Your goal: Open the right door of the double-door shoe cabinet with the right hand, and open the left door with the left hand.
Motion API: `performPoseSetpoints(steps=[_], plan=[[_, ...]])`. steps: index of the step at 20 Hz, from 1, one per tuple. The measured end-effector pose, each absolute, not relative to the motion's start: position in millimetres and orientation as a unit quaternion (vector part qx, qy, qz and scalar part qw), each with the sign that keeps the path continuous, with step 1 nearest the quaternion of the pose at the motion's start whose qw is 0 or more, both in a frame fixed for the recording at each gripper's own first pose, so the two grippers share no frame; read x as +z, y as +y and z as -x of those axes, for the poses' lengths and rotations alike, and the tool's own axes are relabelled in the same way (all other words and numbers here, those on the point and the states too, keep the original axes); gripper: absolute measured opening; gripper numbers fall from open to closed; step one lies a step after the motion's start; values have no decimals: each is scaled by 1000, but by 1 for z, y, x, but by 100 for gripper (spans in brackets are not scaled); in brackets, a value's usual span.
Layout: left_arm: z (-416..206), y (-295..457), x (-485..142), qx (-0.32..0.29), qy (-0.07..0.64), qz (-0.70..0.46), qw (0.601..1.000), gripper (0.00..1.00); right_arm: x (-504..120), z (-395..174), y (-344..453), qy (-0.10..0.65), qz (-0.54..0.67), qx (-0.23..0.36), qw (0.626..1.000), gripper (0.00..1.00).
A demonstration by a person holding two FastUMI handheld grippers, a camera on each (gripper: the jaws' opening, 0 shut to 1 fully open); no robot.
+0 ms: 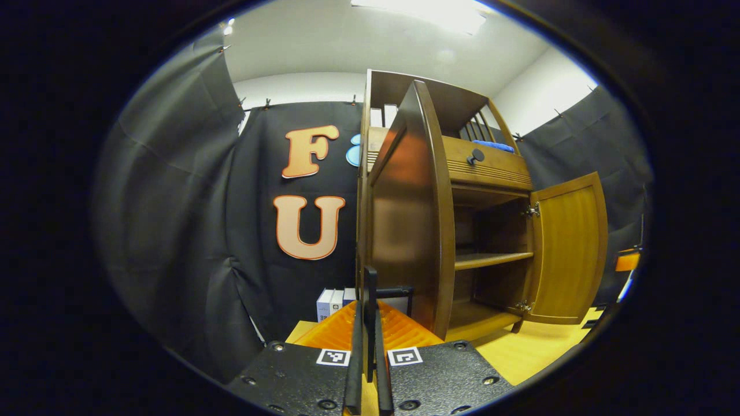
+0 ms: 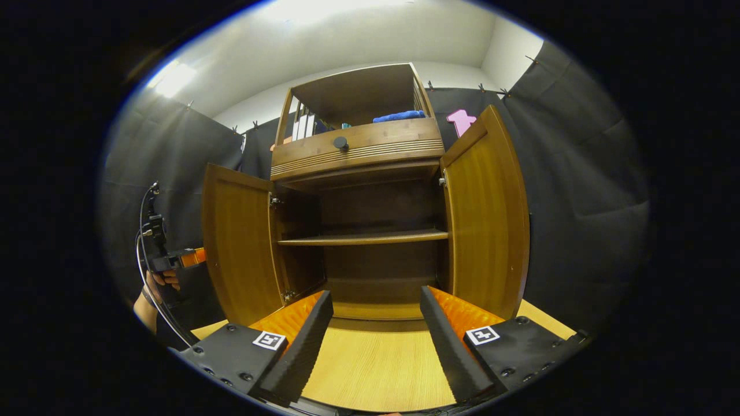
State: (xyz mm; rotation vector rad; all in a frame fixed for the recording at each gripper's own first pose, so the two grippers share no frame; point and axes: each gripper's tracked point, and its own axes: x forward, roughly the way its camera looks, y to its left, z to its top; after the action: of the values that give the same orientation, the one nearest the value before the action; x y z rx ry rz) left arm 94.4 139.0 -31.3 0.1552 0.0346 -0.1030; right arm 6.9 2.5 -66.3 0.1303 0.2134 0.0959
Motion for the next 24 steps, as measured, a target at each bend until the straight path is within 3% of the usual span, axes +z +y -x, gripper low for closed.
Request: performPoseSetpoints(steps=[7, 9, 11, 12, 14, 17, 18, 19, 20, 21, 22, 24], plan=[[-49, 151, -33, -35, 27, -75, 996, 8, -74, -13, 0, 107, -69, 52, 991, 98], [-34, 152, -29, -27, 23, -68, 997, 12, -74, -15, 0, 105, -69, 49, 991, 98], [-18, 146, -32, -25, 28, -49, 998, 2, -72, -14, 3, 104, -70, 51, 991, 98], [-12, 139, -33, -26, 34, -38, 998, 12, -69, -12, 4, 102, -70, 51, 991, 98], [-8, 122, -33, -28, 44, -17, 998, 0, -64, -11, 1, 96, -63, 46, 992, 98], [-14, 80, -23, -52, 48, 2, 997, 5, -50, -13, -3, 79, -54, 34, 995, 98], [-19, 66, -20, -63, 46, 4, 997, 0, -46, -15, -7, 70, -49, 28, 996, 98], [-23, 53, -17, -72, 45, 8, 996, 13, -41, -17, -10, 62, -45, 21, 997, 98], [-27, 42, -14, -80, 43, 15, 996, 6, -38, -20, -13, 55, -41, 14, 998, 98], [-29, 31, -13, -84, 42, 24, 995, 14, -37, -23, -16, 50, -39, 7, 998, 98], [-32, 22, -12, -84, 40, 35, 995, 1, -37, -24, -18, 47, -39, 2, 998, 98], [-37, 5, -14, -91, 39, 55, 994, 25, -37, -27, -15, 46, -43, 8, 998, 98]])
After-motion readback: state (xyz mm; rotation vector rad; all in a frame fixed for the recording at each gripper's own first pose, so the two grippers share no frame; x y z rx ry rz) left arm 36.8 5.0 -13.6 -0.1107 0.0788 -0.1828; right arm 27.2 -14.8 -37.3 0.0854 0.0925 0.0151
